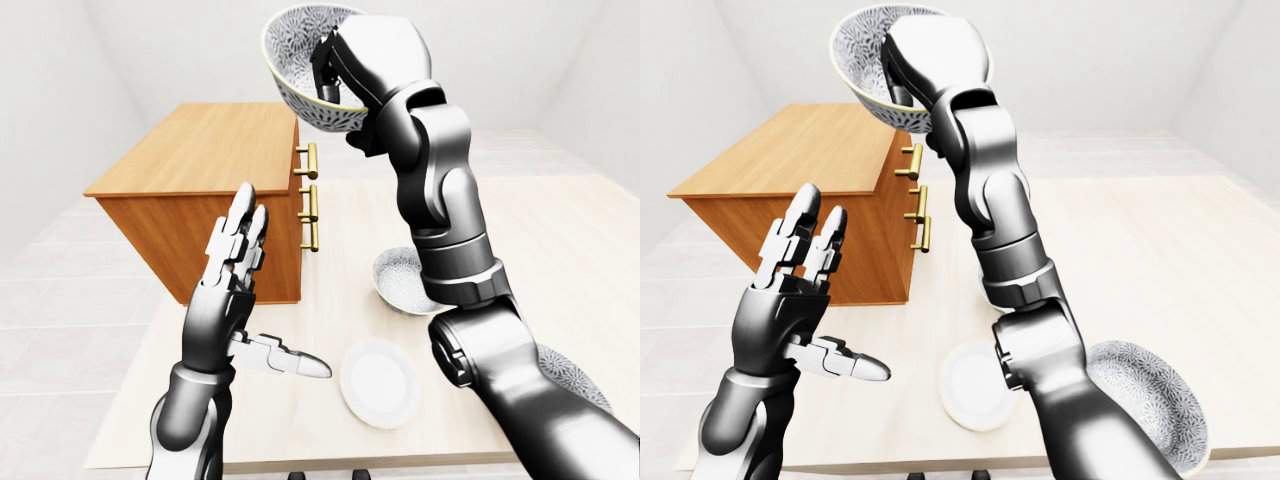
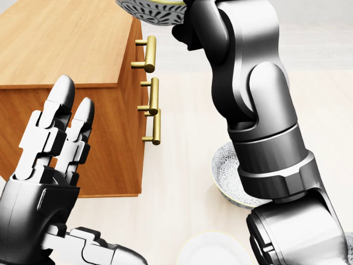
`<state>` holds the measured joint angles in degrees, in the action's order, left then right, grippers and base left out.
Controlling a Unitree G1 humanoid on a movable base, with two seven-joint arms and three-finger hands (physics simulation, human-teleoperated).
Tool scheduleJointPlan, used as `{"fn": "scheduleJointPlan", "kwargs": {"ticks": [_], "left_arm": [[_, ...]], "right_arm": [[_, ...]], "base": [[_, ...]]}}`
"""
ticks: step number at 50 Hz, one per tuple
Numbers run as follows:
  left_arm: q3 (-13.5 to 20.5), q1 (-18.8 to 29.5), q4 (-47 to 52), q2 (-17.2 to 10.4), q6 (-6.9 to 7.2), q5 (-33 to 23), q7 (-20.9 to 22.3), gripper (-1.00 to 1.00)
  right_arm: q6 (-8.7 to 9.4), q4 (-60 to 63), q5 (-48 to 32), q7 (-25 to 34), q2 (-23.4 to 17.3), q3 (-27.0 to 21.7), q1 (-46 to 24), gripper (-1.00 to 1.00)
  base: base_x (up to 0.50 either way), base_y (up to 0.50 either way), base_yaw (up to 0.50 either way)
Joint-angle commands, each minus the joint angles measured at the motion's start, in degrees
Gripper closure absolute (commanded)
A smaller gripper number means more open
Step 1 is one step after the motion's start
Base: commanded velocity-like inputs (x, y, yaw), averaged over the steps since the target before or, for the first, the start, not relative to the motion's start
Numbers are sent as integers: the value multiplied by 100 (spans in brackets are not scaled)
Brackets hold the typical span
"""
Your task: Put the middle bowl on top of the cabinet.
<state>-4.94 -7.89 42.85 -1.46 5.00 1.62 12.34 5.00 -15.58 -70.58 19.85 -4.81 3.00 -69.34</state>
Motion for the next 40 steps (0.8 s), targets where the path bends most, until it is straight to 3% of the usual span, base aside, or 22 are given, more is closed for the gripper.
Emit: {"fn": "scheduleJointPlan", "kwargs": {"ticks": [1,22,27,40], "left_arm": [[16,4,-11,-1,0,15,14,-100],[21,18,-20,4,0,14,14,-100],[44,53,-110,-37,0,-67,51,-100],[-8,-16,-84,-15,0,-116,84,-100]], "right_arm": [[0,3,-114,-106,130,26,-70,100],[0,-14,-152,-43,138,14,-112,100],[0,-644,-38,-678,207,-97,-591,100],[0,-1613,397,-1211,368,29,-1195,100]], "base": [[0,0,0],[0,0,0],[0,0,0],[0,0,0]]}}
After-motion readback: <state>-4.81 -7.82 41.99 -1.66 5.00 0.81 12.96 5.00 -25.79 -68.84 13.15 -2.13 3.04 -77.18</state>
